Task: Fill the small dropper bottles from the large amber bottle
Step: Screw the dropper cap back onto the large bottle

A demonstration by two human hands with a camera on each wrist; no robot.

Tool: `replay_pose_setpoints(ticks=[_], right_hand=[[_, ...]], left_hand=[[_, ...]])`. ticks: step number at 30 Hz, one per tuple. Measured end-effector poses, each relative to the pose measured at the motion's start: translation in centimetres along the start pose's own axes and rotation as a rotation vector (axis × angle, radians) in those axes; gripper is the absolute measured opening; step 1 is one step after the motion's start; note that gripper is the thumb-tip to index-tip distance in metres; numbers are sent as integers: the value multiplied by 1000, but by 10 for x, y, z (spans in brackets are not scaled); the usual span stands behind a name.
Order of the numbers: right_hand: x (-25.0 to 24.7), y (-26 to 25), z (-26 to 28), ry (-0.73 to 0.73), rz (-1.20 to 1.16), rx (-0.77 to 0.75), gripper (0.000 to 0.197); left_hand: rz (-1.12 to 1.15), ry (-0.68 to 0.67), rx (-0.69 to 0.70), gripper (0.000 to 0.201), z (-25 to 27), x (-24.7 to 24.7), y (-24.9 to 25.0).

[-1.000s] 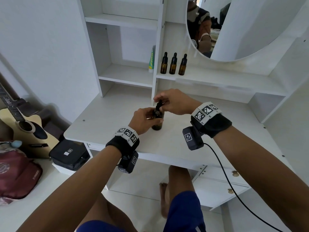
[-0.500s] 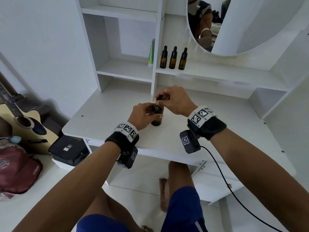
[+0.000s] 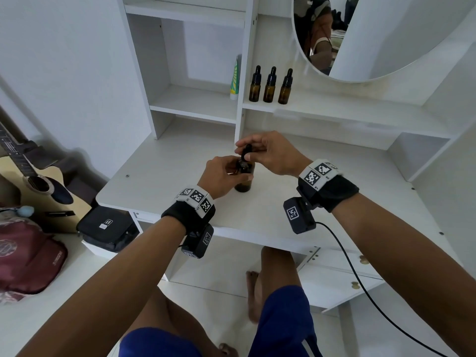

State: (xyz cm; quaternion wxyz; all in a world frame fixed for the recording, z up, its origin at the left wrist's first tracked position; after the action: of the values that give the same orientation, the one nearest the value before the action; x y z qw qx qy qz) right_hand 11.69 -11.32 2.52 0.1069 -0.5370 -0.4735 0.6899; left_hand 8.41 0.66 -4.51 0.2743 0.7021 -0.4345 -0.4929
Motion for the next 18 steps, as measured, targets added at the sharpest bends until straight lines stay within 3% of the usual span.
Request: replay_pose_setpoints(ticks=[18], right_hand=[[-10, 2, 2, 208, -69, 32, 30]], left_hand=[[31, -3, -4, 45, 4, 1, 5]])
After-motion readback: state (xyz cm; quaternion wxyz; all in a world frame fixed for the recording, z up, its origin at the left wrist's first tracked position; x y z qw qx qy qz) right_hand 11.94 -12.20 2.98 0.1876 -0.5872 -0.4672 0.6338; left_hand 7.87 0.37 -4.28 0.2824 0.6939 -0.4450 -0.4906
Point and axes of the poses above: each hand's wrist, its own z-axis away from the middle knuckle, its own x-axis out of the palm, y = z × x, the point moved 8 cm from there along -z, towards the middle knuckle, and after that the axes turned 12 degrees about x, right-handed, at the moved point
